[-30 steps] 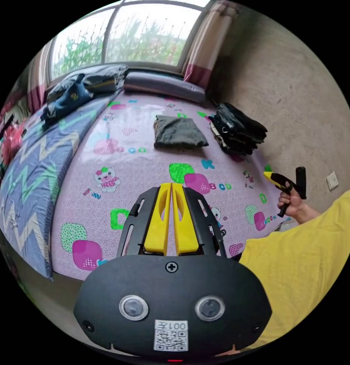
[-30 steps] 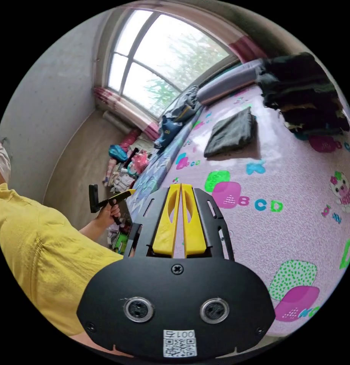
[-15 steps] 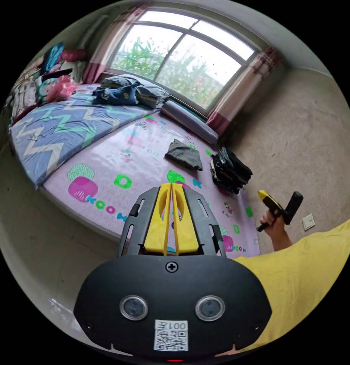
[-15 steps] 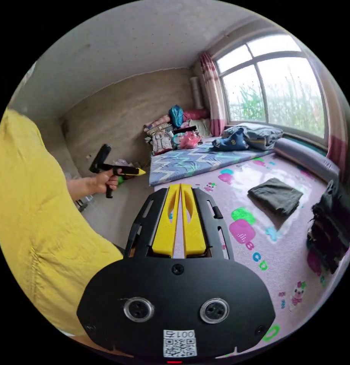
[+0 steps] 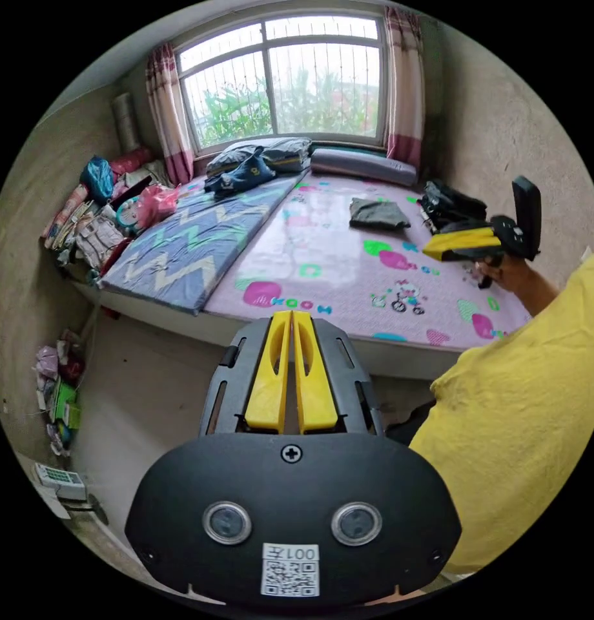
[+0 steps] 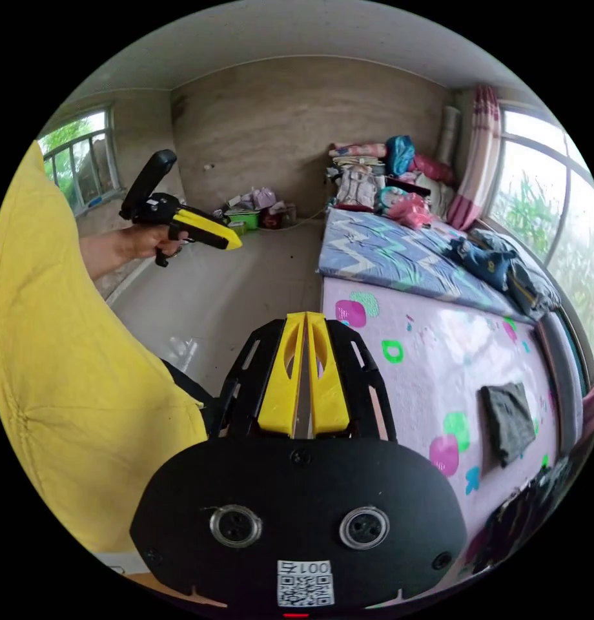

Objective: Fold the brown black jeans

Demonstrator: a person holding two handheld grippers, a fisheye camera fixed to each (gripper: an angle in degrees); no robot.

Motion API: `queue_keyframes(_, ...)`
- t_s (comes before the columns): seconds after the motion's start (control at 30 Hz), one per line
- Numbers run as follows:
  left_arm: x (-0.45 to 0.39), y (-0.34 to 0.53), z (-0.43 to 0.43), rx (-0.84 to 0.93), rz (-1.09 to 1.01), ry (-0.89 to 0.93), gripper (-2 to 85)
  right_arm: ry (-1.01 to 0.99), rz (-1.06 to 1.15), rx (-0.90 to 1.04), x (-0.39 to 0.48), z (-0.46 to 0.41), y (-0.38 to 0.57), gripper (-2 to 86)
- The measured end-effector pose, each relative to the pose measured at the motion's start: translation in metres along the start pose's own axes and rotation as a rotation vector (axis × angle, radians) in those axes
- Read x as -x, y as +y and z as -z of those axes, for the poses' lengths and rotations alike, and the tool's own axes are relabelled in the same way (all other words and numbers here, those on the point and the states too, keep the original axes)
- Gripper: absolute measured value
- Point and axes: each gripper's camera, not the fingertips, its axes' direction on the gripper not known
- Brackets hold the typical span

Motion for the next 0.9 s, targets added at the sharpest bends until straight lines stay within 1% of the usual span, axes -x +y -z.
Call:
queue_keyframes(0.1, 0.032, 0.031, 0.036, 0.054, -0.008, -0.041, -1.5, 0.003, 0.030, -0.060, 0.019, -0.052, -0.053, 0.7)
queue_keyframes(0.2, 0.071, 0.058, 0.074, 0.103, 0.007, -0.085, -1.5, -0.057, -0.008, -0.138, 0.031, -0.099, -0.113, 0.6)
queue_keyframes(0.27, 0.098, 0.069, 0.099, 0.125, 0.043, -0.076, -1.5, -0.127, -0.059, -0.190, 0.036, -0.131, -0.161, 0.6)
queue_keyframes(0.33, 0.131, 0.077, 0.135, 0.132, 0.098, -0.065, -1.5, -0.162, -0.081, -0.199, 0.039, -0.151, -0.194, 0.7)
queue_keyframes(0.47, 0.177, 0.072, 0.177, 0.152, 0.148, -0.046, -1.5, -0.171, -0.064, -0.153, 0.047, -0.189, -0.255, 0.8)
queue_keyframes(0.57, 0.215, 0.053, 0.197, 0.130, 0.193, -0.007, -1.4, -0.175, -0.047, -0.093, 0.043, -0.217, -0.288, 0.8)
queue_keyframes(0.67, 0.253, 0.017, 0.212, 0.084, 0.232, 0.044, -1.4, -0.167, -0.044, -0.073, 0.031, -0.238, -0.319, 0.7)
queue_keyframes(0.73, 0.282, -0.021, 0.226, 0.035, 0.233, 0.063, -1.4, -0.149, -0.037, -0.082, 0.022, -0.251, -0.338, 0.7)
queue_keyframes(0.83, 0.320, -0.074, 0.242, 0.009, 0.220, 0.025, -1.4, -0.129, -0.018, -0.095, 0.000, -0.279, -0.375, 0.7)
queue_keyframes(0.9, 0.346, -0.107, 0.251, 0.019, 0.239, 0.010, -1.5, -0.129, -0.043, -0.074, -0.016, -0.301, -0.405, 0.7)
